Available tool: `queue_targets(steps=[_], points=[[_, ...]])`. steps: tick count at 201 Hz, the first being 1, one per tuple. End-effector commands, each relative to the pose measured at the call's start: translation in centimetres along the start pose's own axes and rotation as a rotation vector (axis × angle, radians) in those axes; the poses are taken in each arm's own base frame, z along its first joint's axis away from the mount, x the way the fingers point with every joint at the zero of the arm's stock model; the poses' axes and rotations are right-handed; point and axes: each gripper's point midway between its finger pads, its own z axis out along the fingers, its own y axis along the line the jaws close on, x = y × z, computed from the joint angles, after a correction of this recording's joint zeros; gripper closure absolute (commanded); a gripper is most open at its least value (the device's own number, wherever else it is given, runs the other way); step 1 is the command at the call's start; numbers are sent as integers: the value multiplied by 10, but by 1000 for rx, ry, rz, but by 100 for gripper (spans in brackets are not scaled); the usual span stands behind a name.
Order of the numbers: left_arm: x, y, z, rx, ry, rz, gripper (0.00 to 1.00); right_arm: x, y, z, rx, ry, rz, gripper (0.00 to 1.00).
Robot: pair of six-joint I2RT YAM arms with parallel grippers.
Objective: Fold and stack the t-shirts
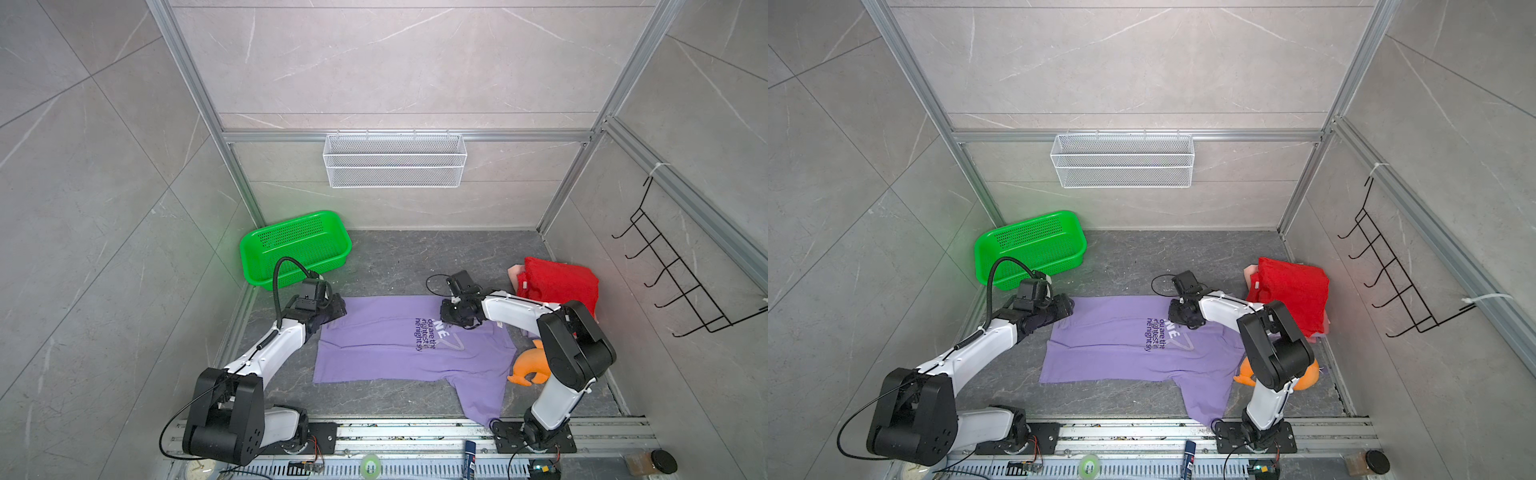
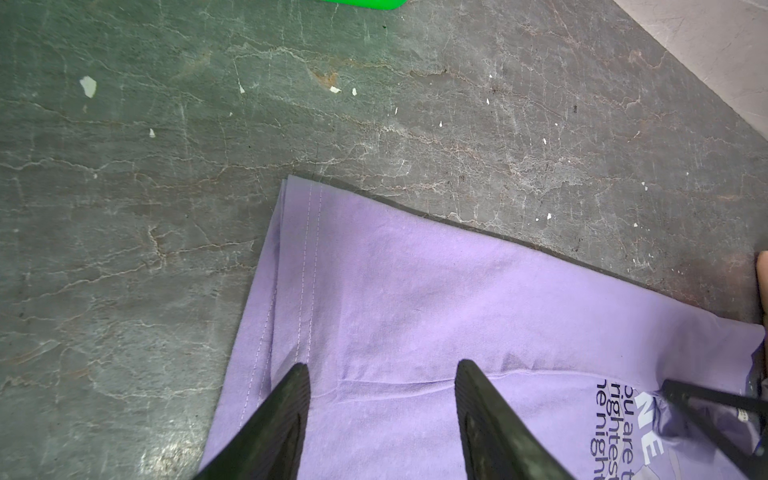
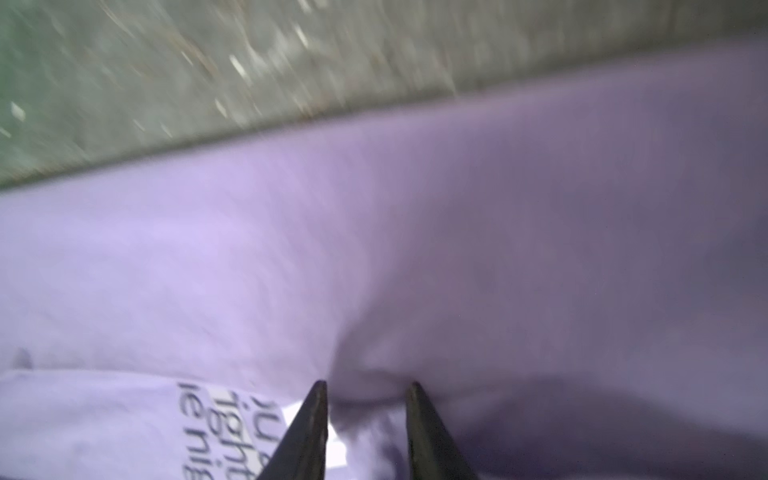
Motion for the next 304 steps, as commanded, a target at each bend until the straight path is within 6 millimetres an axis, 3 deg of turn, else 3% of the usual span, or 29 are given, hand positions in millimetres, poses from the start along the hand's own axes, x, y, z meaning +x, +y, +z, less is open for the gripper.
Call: queue_targets(steps=[1, 22, 43, 100, 118, 170, 216, 271, 304], points=[[-7, -5, -3, 11, -25, -12, 41, 37, -4, -13, -13, 69, 57, 67], [-8, -4, -1, 5, -24, -9, 41, 58, 7, -24, -48, 63, 67, 65], [-9, -3, 3, -8, -15, -5, 41, 64, 23, -37, -69, 17, 58, 58], [-6, -9, 10, 13, 10, -3, 41, 21, 27, -91, -11, -209, 32, 52], [-6, -13, 11, 23, 15, -5, 41, 9, 15, -100, 63, -269, 18, 46], [1, -37, 27, 43, 50, 45, 41, -13, -34, -66, 126, -230, 99, 45], [15, -34, 48, -1, 111, 7, 41, 15, -45, -45, 84, -106, 144, 52], [27, -24, 66, -50, 167, -27, 41, 58, -51, -41, 63, -31, 172, 58], [25, -23, 64, -58, 160, -30, 41, 29, -52, -60, 121, -126, 122, 55]])
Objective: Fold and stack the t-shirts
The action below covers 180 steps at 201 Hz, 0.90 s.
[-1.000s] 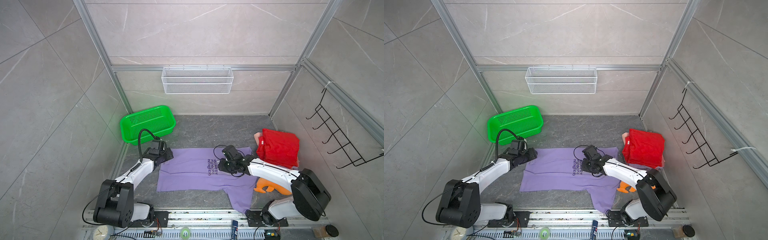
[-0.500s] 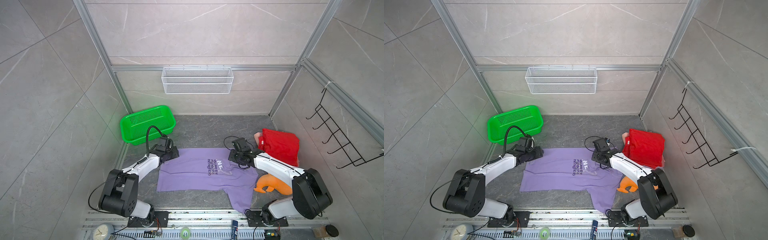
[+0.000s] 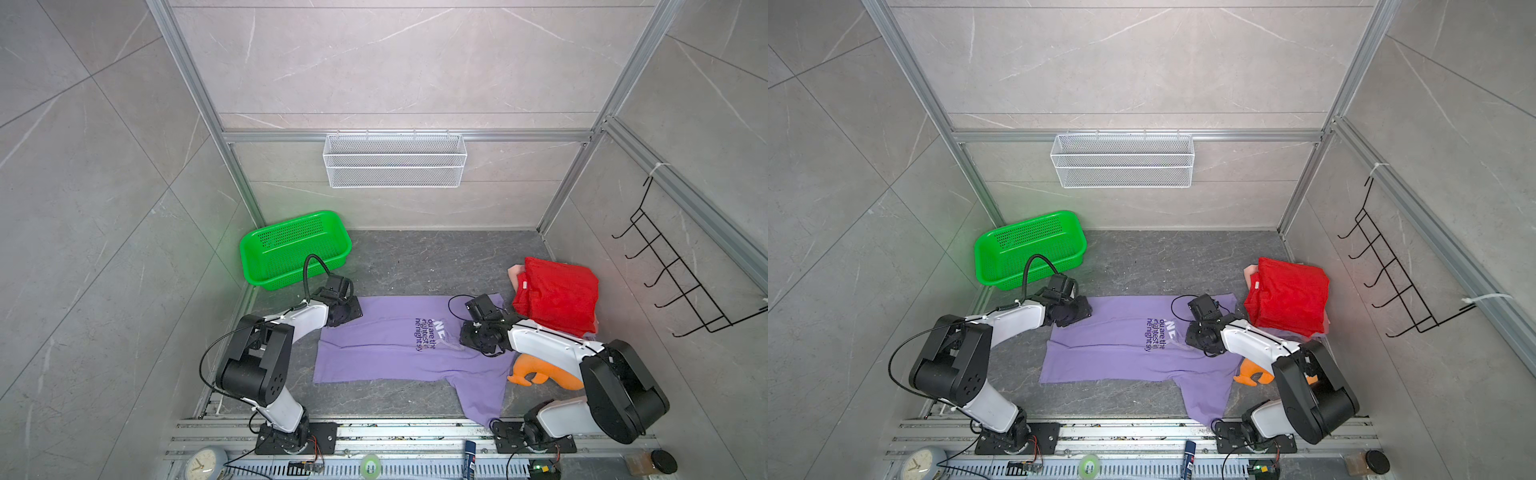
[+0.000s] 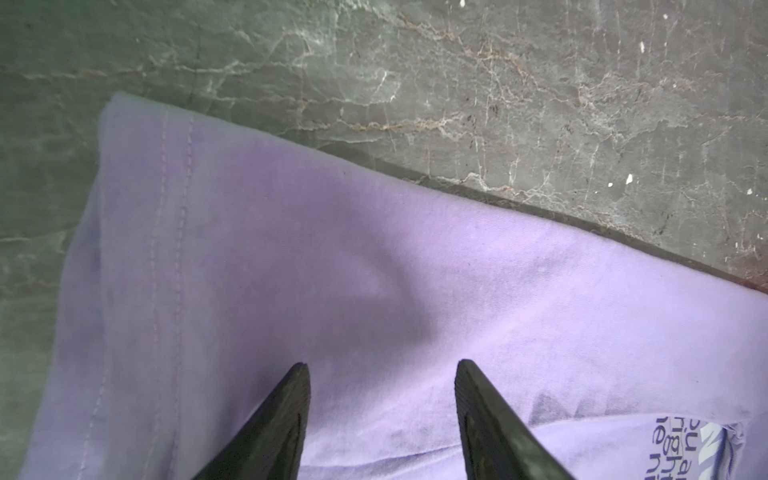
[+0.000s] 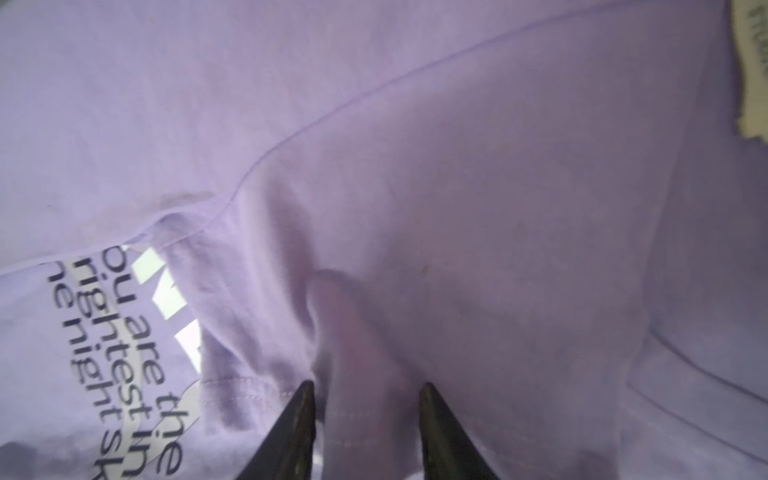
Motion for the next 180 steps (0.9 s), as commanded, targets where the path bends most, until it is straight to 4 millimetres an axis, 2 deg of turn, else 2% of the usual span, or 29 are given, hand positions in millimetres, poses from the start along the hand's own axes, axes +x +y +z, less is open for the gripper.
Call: queue_targets(steps=[1, 14, 32, 65, 103, 131, 145, 180], points=[[-12, -5, -4, 1, -32, -24, 41, -25, 6, -18, 23, -86, -24, 55], [-10, -3, -3, -8, -28, -28, 41, -37, 12, -19, 23, -105, -45, 56], [-4, 2, 2, -21, -16, -48, 41, -48, 17, -8, 32, -90, -52, 58], [2, 9, 11, -41, 2, -66, 41, -50, 27, 19, 18, -47, -24, 60], [0, 10, 25, -70, 25, -66, 41, -57, 21, 51, 49, -9, 23, 61], [-10, 6, 42, -84, 35, -56, 41, -79, 17, 70, 41, -2, 58, 61], [-19, 3, 50, -93, 39, -42, 41, -98, 22, 78, 29, -11, 58, 62], [-55, -11, 58, -90, -18, 18, 41, -130, 38, 88, 3, -18, 60, 62]])
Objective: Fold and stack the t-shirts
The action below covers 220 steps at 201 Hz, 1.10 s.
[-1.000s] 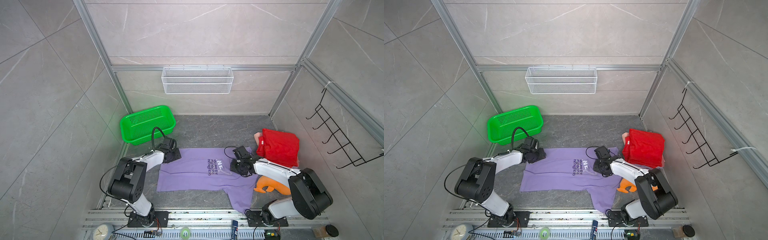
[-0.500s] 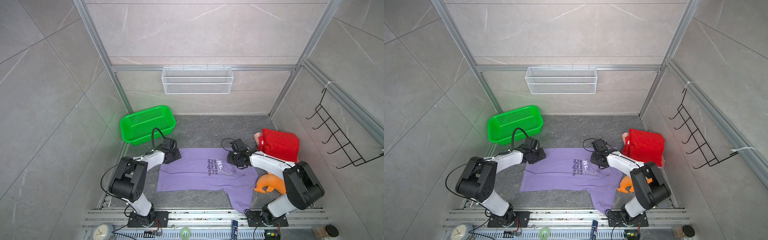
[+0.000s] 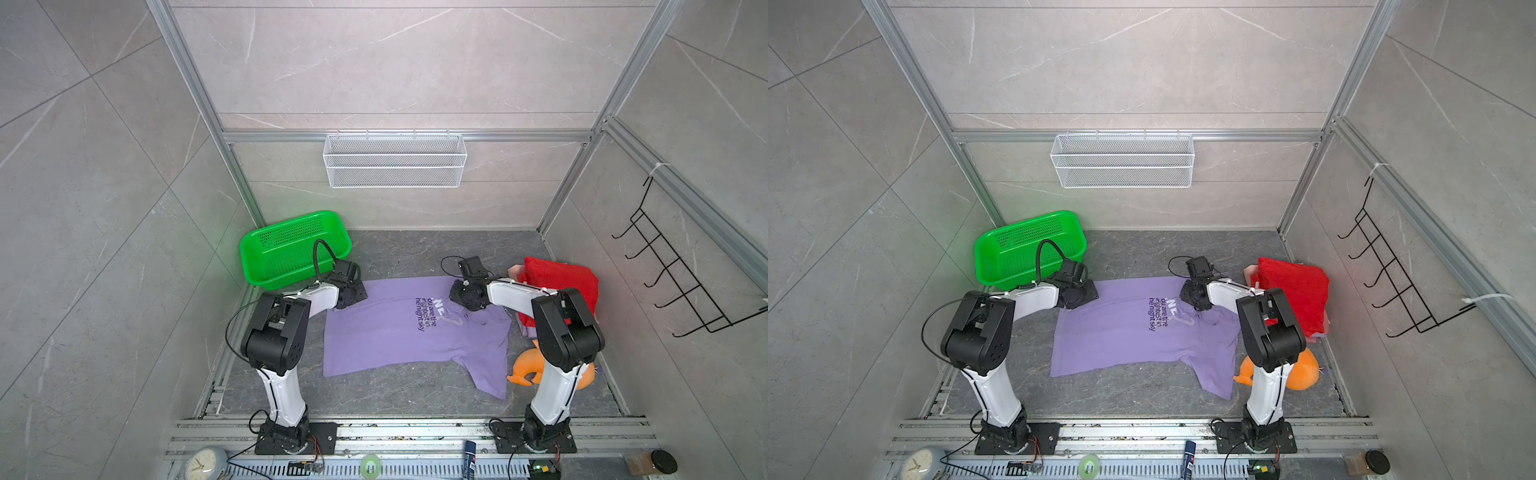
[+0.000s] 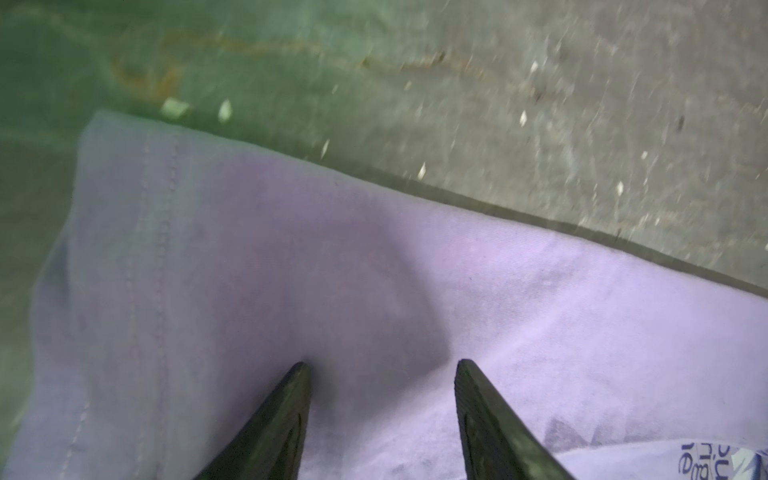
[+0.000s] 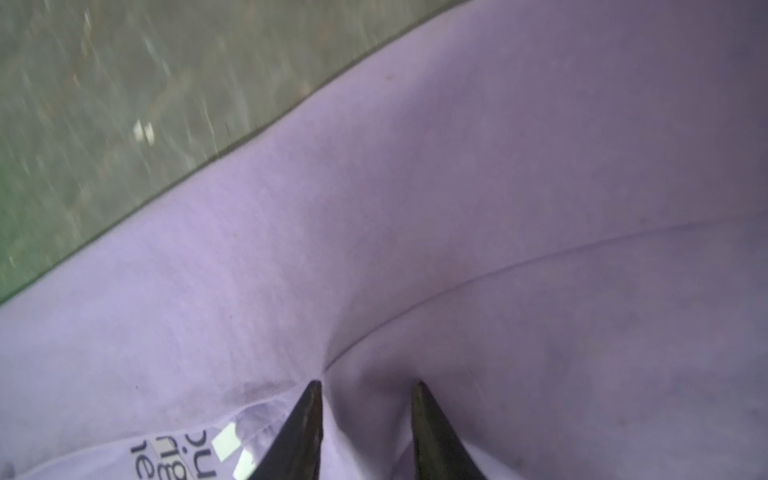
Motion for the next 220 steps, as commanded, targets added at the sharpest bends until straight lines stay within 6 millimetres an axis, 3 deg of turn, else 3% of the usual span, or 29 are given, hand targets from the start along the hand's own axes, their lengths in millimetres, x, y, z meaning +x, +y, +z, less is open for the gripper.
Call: queue_targets(steps=[1, 30, 53, 69, 93, 121, 147, 181, 220], points=[[5, 13, 15, -66, 51, 53, 41, 17, -9, 22, 38, 100, -19, 62], [-27, -13, -6, 14, -23, 130, 41, -3, 11, 2, -28, 47, -45, 57], [-41, -27, -43, 57, -93, 181, 41, -16, 23, -36, -87, -25, -99, 50], [-35, -25, -66, 53, -92, 180, 41, -15, 19, -67, -98, -60, -115, 47], [-4, -9, -91, 47, -58, 135, 41, 3, -1, -106, -79, -75, -96, 44], [44, 36, -113, -51, 13, 35, 42, 40, -39, -136, -22, -46, -49, 41], [86, 75, -127, -141, 63, -39, 44, 87, -74, -149, -3, 4, 26, 39], [125, 95, -146, -142, 103, -114, 45, 141, -119, -160, 67, 77, 98, 37], [160, 123, -146, -226, 151, -157, 45, 175, -153, -165, 144, 110, 157, 38]])
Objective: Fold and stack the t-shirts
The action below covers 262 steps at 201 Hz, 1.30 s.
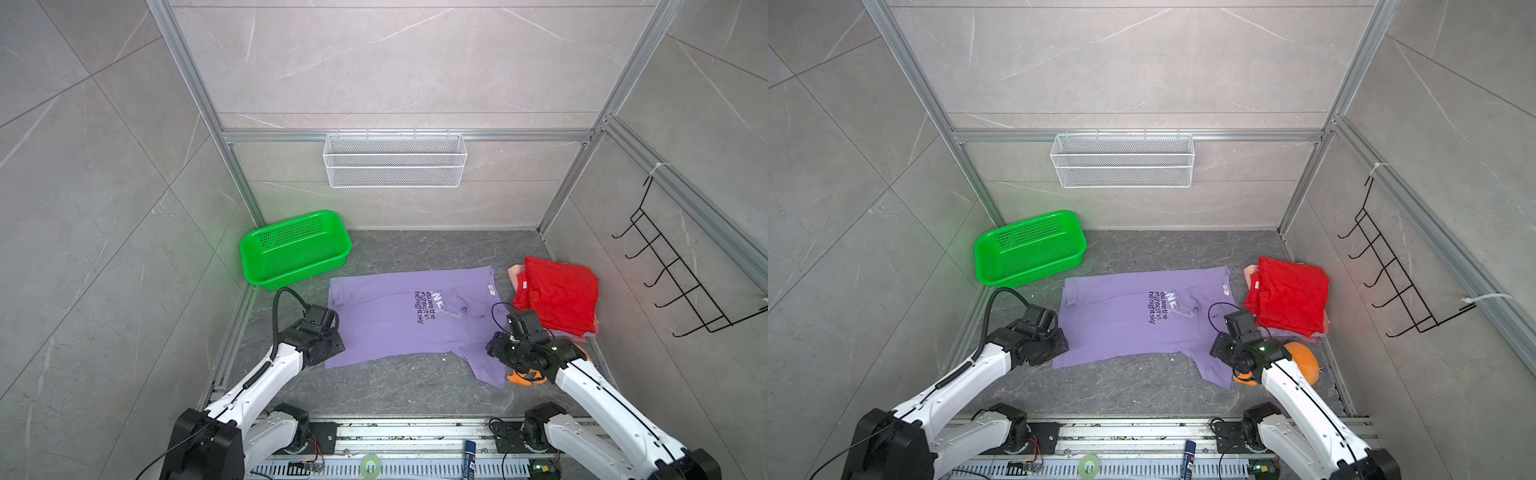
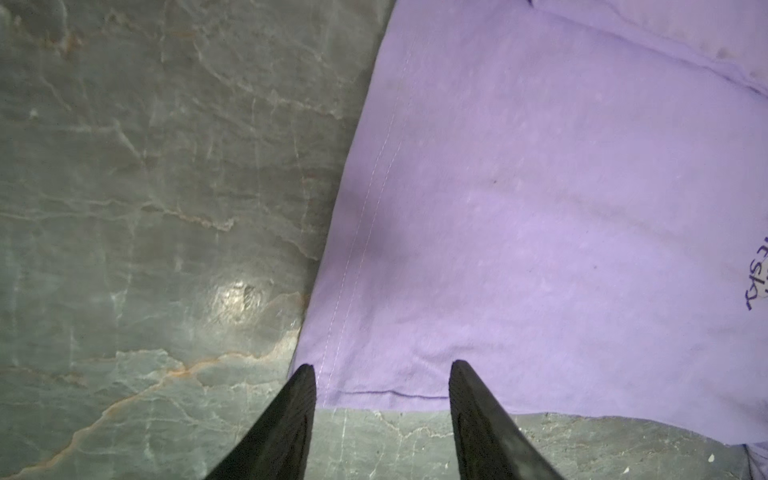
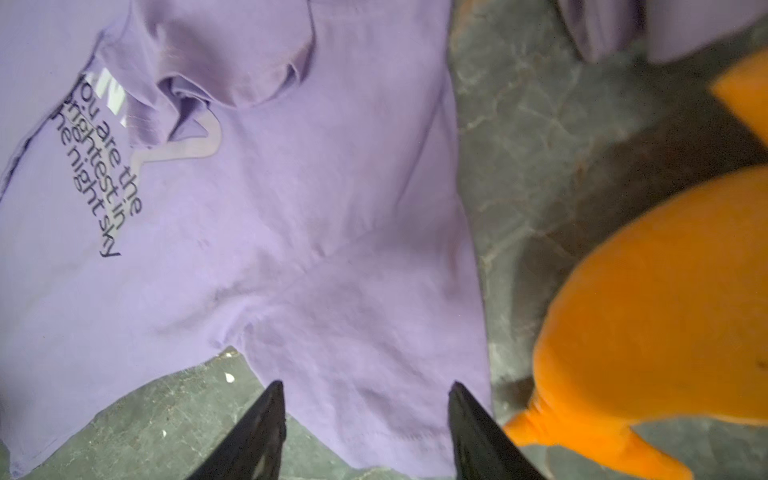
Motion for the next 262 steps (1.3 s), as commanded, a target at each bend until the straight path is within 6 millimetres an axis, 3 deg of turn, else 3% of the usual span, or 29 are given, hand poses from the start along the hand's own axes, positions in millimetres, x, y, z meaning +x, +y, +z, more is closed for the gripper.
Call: queue_targets(steps=[1, 54, 91, 133, 154, 224, 262], points=[[18, 24, 4, -89, 38, -67, 45, 25, -33, 0, 118, 60, 63, 38], [34, 30, 22, -83, 77, -126, 48, 40, -47, 9, 171, 108, 83, 38], [34, 27, 32, -72, 80, -134, 51, 36, -47, 13, 197, 109, 89, 38], [31, 16, 43, -38, 88, -139, 53, 42, -30, 24, 162, 179, 58, 40], [28, 11, 43, -20, 82, -139, 53, 44, -23, 29, 145, 188, 89, 40], [25, 9, 42, 0, 65, -130, 53, 45, -27, 30, 279, 250, 125, 41], [31, 11, 45, 14, 73, -142, 54, 58, -24, 49, 271, 301, 195, 42]])
